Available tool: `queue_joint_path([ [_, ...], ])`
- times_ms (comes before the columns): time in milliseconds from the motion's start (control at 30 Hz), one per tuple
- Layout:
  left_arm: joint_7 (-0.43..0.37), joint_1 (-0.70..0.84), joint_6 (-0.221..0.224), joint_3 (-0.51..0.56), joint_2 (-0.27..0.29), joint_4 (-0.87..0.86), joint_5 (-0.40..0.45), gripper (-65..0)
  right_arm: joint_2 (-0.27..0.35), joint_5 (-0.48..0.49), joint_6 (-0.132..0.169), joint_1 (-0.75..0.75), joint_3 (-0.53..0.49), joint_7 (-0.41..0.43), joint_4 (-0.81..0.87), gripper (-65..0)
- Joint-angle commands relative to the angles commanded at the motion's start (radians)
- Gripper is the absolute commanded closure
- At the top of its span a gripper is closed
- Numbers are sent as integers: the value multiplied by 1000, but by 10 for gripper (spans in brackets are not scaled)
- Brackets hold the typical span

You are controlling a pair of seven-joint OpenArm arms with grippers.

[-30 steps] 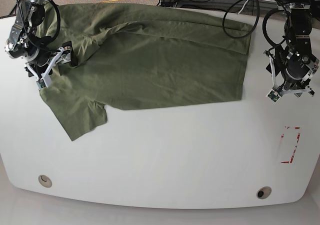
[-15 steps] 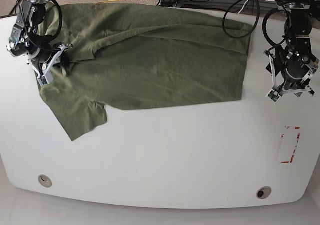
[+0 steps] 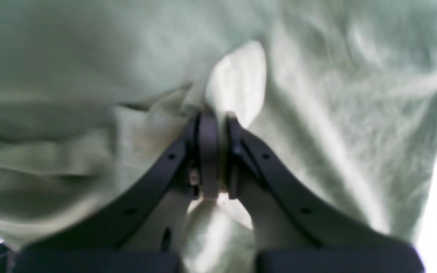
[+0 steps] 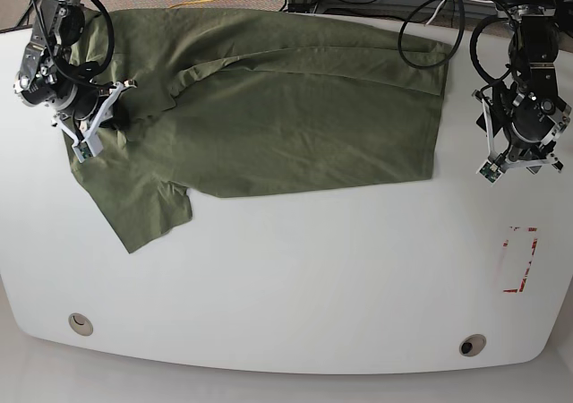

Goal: Layout the t-shirt on the table in an organized manner, then fold the t-shirt properly
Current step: 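Pull the shirt corner outward with the right gripper, left gripper rising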

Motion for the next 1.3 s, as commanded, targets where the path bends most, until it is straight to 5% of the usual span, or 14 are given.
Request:
queue_joint_path([
  [233, 2, 2, 0, 0, -2, 0, 0, -313, 2, 29, 0, 14, 0, 0, -6, -30],
  [333, 2, 2, 0, 3, -2, 0, 0, -313, 2, 29, 0, 31, 0, 0, -43, -98],
  [600, 2, 2, 0, 57, -5, 0, 2, -313, 17, 31, 0, 29, 43, 6, -104, -644],
  [867, -2, 2, 0, 107, 5, 0, -8, -313, 63, 29, 0, -54, 193, 6, -103, -650],
  [1033, -58, 40, 0, 109, 38, 0, -6, -313, 72, 28, 0, -135, 259, 6, -103, -571],
  [1300, -118, 78, 0, 114, 66, -2, 0, -313, 11, 28, 0, -275, 334, 6, -103, -531],
])
